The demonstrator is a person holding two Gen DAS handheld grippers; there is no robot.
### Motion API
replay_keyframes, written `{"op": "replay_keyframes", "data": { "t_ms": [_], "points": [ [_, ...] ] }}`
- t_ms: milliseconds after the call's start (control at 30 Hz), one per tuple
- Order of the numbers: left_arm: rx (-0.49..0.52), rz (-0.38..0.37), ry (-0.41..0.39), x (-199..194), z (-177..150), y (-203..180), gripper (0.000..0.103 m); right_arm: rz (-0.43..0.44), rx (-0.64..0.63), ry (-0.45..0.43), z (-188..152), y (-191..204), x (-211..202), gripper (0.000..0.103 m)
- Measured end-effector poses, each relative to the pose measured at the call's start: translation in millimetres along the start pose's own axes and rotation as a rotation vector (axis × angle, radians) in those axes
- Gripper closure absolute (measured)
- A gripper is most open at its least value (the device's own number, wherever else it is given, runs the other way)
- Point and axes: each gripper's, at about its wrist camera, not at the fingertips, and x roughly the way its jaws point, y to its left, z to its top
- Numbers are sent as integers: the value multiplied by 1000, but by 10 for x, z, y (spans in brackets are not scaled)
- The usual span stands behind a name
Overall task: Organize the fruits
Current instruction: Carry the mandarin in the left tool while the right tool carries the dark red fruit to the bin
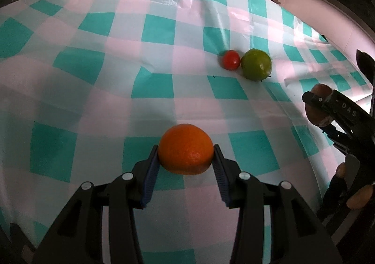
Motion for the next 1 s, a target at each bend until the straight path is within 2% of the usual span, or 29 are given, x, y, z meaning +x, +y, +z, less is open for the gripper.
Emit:
{"op": "replay_keyframes", "data": {
  "t_ms": [200, 367, 567, 733, 800, 867, 1000],
  "points": [
    [-27, 4, -61, -102, 70, 35, 58, 10, 5, -6, 20, -7, -32, 40],
    [-82, -46, -141, -288, 56, 117, 58, 30, -4, 9, -44, 5, -154, 40],
    [-110, -67, -175, -705, -333, 204, 58, 30, -87, 8, -510, -62, -906, 40],
    [-88, -108, -204, -1030, -669, 118, 58, 46, -145, 22, -855, -301, -1571, 40],
    [-72, -143, -230, -1196, -831, 24, 58, 53, -165, 13, -957, -443, -1860, 40],
    [-35, -164, -220, -1297, -955, -117, 58, 51, -180, -3, -1022, -575, -2089, 40],
    [86, -237, -200, -1533, -1136, -600, 58, 6, -210, -45, -1133, -971, -2637, 40]
  ]
}}
